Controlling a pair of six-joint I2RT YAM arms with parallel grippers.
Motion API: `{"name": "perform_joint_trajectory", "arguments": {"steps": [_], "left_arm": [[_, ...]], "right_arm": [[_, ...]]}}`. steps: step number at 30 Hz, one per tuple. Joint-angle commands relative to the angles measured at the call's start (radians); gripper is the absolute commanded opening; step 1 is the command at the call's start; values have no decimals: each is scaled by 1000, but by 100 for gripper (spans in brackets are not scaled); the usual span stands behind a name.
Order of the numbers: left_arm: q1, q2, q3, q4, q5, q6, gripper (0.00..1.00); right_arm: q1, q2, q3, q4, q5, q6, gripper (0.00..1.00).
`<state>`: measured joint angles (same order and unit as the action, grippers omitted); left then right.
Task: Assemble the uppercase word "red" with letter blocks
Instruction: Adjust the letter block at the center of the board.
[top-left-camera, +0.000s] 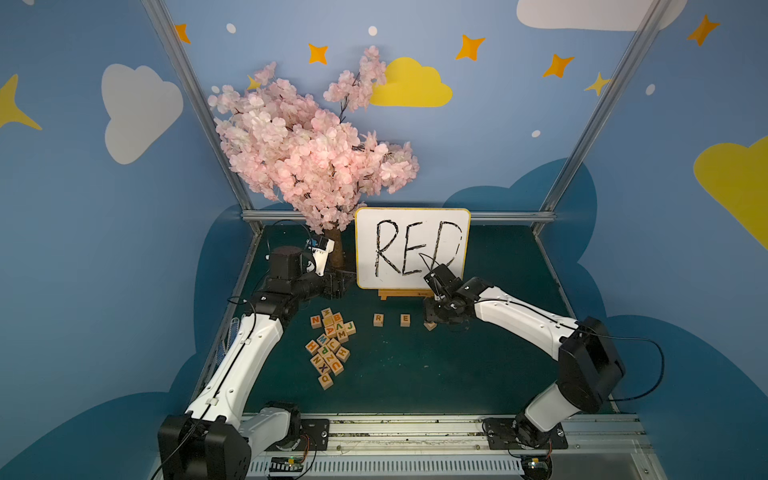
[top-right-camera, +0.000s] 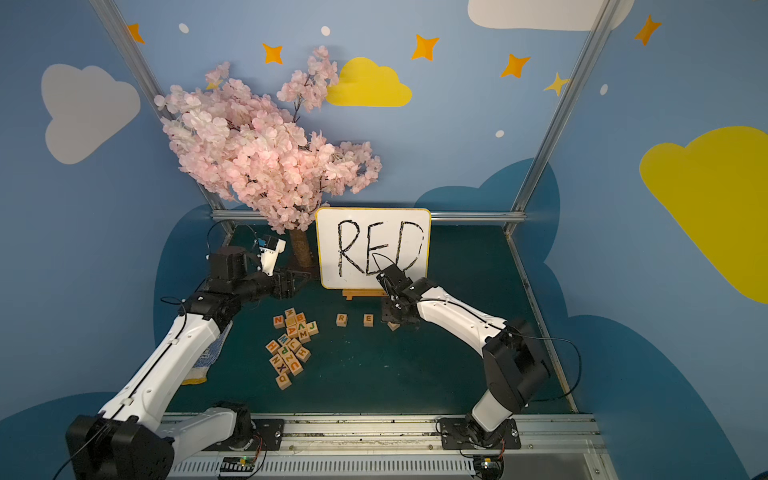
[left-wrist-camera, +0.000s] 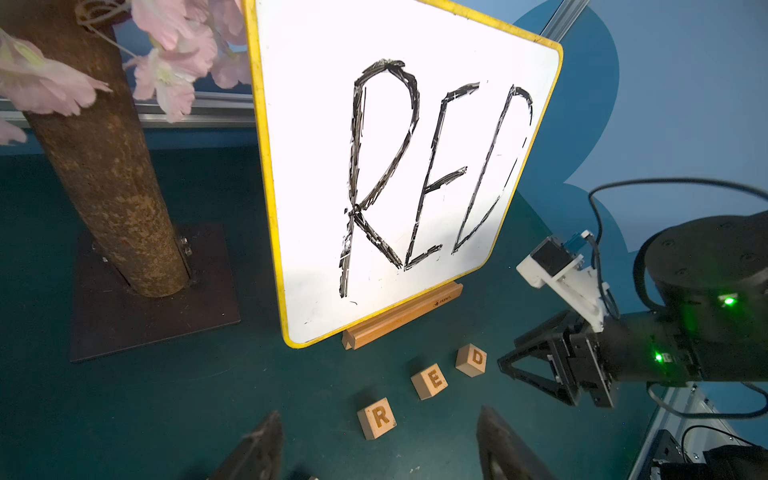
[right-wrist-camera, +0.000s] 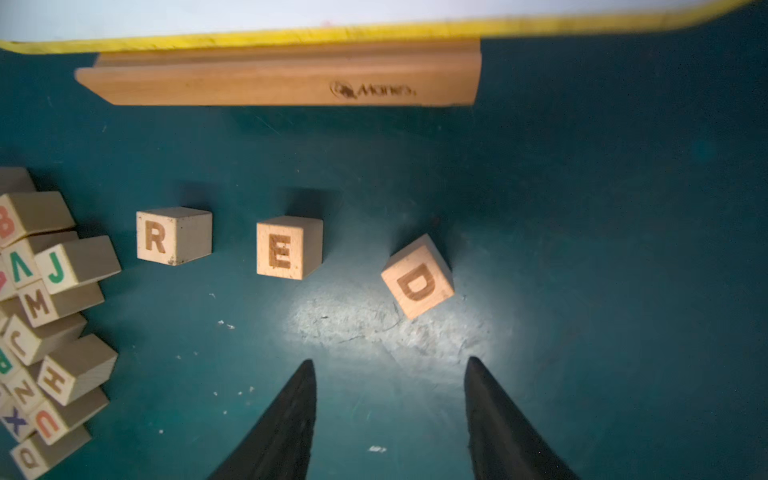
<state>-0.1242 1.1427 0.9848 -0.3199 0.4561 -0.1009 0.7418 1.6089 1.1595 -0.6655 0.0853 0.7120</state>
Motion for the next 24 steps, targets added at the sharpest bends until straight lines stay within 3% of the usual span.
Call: {"name": "perform_joint_trajectory", "arguments": {"steps": [1, 12, 24], "left_arm": [[6, -13, -8, 8, 13, 5, 72], [6, -12, -8, 6, 9, 7, 72], [7, -10, -7, 5, 3, 9, 72]], "right_arm": [[0, 8, -7, 2, -11, 204, 61], [-70, 105, -29, 52, -165, 377, 61], [-86, 170, 17, 43, -157, 360, 60]]}}
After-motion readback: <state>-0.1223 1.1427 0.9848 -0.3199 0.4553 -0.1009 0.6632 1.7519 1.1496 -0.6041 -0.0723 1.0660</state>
